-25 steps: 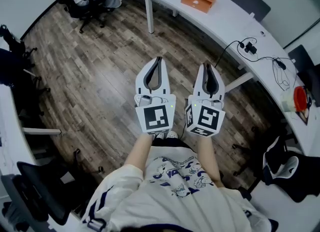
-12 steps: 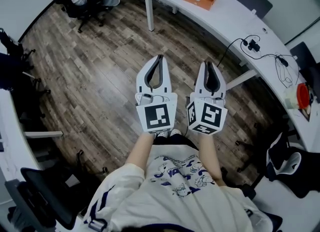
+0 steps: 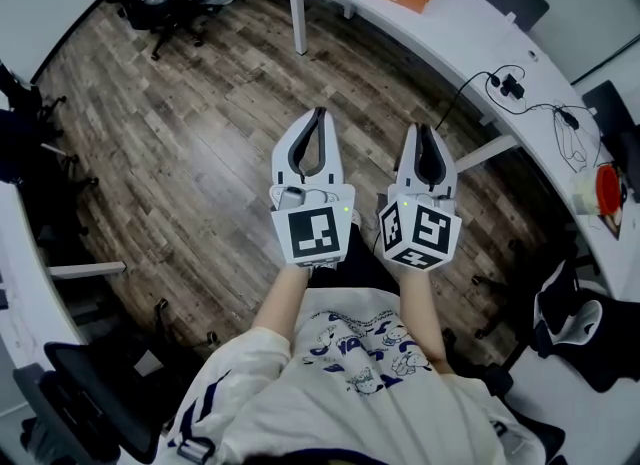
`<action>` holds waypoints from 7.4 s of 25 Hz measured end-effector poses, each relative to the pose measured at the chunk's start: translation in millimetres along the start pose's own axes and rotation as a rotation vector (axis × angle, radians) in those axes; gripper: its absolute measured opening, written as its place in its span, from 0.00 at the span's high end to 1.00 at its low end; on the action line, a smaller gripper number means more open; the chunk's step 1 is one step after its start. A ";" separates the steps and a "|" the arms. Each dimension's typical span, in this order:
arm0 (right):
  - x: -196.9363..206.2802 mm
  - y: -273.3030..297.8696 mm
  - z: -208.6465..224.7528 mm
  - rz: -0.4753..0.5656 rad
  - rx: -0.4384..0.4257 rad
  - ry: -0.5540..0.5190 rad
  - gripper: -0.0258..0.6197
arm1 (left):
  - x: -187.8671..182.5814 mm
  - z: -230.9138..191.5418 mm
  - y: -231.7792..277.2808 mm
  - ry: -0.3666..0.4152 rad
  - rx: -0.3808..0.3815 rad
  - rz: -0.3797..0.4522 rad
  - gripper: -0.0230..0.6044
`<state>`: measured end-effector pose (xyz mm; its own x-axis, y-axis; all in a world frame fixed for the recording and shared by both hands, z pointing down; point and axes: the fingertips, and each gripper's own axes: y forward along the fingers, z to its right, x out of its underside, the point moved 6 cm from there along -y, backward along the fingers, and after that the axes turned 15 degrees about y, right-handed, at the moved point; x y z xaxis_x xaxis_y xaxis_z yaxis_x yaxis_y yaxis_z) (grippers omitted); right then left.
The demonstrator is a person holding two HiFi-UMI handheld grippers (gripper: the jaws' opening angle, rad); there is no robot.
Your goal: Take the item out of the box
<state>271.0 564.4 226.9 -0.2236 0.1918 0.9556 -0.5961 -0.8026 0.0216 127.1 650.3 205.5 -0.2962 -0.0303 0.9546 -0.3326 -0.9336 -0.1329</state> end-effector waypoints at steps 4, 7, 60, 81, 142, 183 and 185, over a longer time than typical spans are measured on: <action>1.2 14.2 5.4 0.002 0.003 0.010 0.86 | 5.7 -0.3 15.2 0.004 -0.002 -0.007 0.93; 1.2 31.1 10.5 -0.003 0.003 0.013 0.86 | 13.0 -0.9 30.2 0.018 0.001 -0.044 0.93; -22.4 385.6 105.8 -0.052 -0.047 0.057 0.86 | 61.2 13.3 381.7 0.050 -0.030 -0.067 0.93; -22.4 520.3 98.9 -0.030 0.038 0.068 0.86 | 91.8 -28.3 520.5 0.032 0.058 -0.041 0.93; 22.3 749.7 220.9 -0.195 0.233 0.138 0.86 | 202.0 43.0 782.2 -0.018 0.284 -0.224 0.93; 64.6 816.5 333.5 -0.337 0.353 0.233 0.86 | 278.7 149.4 864.2 0.041 0.525 -0.521 0.93; 66.2 818.0 337.0 -0.341 0.361 0.237 0.86 | 283.8 153.4 865.7 0.051 0.537 -0.549 0.93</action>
<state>28.5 -269.8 406.9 -0.2564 0.5633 0.7854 -0.3724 -0.8074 0.4576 -107.7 -221.2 402.3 -0.2595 0.4919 0.8311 0.0322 -0.8557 0.5165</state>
